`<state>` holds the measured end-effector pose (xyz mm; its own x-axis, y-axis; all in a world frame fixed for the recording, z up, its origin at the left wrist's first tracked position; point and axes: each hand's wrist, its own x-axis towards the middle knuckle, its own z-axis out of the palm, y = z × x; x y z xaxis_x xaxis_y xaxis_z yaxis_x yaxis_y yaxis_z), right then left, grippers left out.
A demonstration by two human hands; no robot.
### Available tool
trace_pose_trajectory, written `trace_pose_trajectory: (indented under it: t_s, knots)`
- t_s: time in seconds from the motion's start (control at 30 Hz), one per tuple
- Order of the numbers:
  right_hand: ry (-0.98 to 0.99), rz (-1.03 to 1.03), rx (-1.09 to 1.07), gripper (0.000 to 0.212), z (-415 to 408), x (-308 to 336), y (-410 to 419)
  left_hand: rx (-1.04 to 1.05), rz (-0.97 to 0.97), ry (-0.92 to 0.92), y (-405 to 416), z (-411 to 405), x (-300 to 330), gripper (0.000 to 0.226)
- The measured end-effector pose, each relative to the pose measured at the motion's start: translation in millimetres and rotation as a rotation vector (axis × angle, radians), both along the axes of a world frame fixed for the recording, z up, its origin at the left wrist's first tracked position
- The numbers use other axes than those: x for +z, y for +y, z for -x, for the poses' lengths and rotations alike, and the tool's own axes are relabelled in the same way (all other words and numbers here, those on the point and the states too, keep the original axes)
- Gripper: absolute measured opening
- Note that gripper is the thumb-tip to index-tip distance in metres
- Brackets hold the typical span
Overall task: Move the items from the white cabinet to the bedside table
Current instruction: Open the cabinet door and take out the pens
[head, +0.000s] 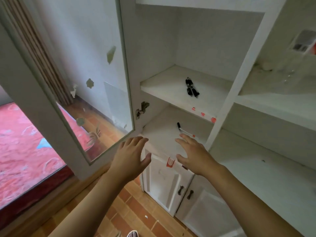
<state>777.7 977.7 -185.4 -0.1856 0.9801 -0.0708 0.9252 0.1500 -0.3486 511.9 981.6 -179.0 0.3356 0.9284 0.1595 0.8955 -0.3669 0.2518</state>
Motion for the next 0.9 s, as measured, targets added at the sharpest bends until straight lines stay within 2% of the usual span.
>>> trace_pose_trajectory:
  t_s: [0.13,0.4,0.6,0.9]
  knots:
    - [-0.008,0.064,-0.099,0.066,3,-15,26,-0.082,0.042,-0.001,45,1,-21,0.062]
    - [-0.066,0.173,-0.257,0.067,15,-52,71,-0.222,0.078,0.013,127,6,-64,0.06]
    - [-0.125,0.219,-0.353,0.07,15,-68,99,-0.3,0.154,0.033,158,-8,-96,0.061]
    - [-0.162,0.198,-0.423,0.077,-14,-95,154,-0.296,0.231,0.046,188,-31,-137,0.061]
